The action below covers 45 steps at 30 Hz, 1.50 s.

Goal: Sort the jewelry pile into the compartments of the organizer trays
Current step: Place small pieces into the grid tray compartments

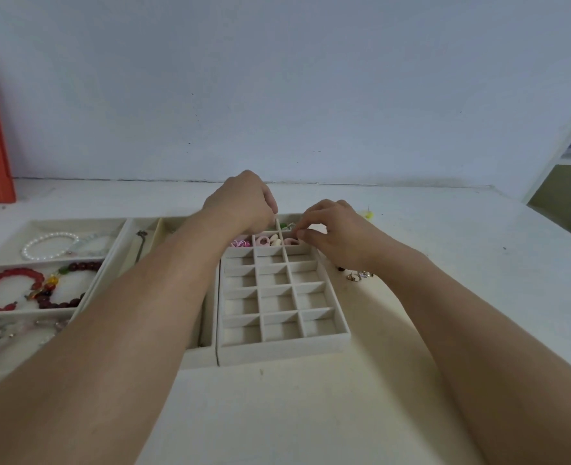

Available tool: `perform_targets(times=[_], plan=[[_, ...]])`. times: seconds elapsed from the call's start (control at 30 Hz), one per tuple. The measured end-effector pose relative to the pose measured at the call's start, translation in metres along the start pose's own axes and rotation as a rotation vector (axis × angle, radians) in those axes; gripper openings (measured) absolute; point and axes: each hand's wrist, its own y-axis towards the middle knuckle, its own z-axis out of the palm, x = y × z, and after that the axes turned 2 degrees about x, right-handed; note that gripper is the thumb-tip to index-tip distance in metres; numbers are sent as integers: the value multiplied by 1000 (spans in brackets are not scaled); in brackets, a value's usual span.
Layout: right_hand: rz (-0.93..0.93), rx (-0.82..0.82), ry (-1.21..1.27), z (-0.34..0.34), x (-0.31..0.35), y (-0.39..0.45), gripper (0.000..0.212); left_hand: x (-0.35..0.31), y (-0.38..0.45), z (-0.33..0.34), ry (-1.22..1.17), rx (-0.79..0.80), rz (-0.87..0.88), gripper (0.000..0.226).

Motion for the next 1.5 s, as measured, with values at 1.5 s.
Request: perform_targets(times=[1.5], plan=[[217, -20, -89, -37, -71, -29, 17, -41, -34, 21, 213, 377, 196, 63]])
